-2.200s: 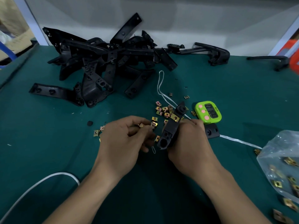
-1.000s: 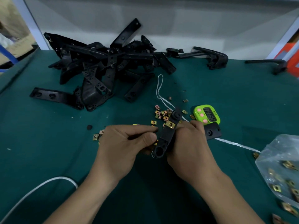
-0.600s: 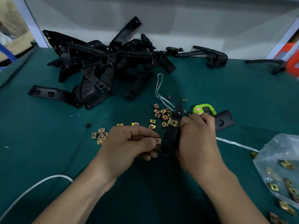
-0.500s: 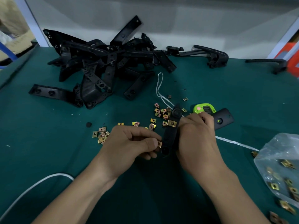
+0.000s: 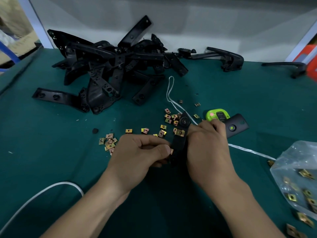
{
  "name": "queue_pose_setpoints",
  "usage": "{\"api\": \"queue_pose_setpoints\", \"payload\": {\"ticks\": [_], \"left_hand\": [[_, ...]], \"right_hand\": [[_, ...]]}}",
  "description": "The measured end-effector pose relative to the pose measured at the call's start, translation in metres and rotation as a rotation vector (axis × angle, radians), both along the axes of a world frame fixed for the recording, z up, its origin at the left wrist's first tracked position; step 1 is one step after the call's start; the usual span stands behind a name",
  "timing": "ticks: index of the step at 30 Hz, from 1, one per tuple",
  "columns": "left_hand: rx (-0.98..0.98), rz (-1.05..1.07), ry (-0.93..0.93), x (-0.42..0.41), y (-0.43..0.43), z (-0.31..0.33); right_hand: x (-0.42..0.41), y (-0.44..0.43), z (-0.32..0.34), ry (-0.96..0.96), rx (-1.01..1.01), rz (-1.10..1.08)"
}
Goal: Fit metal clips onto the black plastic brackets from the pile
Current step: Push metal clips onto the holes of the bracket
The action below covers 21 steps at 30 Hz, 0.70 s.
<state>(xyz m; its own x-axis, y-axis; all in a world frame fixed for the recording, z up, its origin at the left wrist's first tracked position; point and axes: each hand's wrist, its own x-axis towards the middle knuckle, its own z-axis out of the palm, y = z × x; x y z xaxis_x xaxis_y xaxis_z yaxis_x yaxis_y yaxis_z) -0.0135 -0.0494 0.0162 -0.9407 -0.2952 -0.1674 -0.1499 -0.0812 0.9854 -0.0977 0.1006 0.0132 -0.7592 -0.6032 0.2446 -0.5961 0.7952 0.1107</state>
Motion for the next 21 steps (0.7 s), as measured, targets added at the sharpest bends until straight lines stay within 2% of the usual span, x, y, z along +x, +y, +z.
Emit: {"api": "queue_pose_setpoints", "payload": {"ticks": [5, 14, 21], "left_hand": [[-0.149, -0.046, 0.04, 0.001, 0.0, -0.004], [-0.224, -0.111, 0.02, 0.001, 0.004, 0.0], [-0.719, -0.002, 0.165, 0.01, 0.028, 0.01]], "right_hand": [[0.004, -0.001, 0.001, 0.003, 0.007, 0.015], [0.011, -0.007, 0.01, -0.086, 0.155, -0.008], [0.014, -0.012, 0.01, -0.084, 0.133, -0.087]]}}
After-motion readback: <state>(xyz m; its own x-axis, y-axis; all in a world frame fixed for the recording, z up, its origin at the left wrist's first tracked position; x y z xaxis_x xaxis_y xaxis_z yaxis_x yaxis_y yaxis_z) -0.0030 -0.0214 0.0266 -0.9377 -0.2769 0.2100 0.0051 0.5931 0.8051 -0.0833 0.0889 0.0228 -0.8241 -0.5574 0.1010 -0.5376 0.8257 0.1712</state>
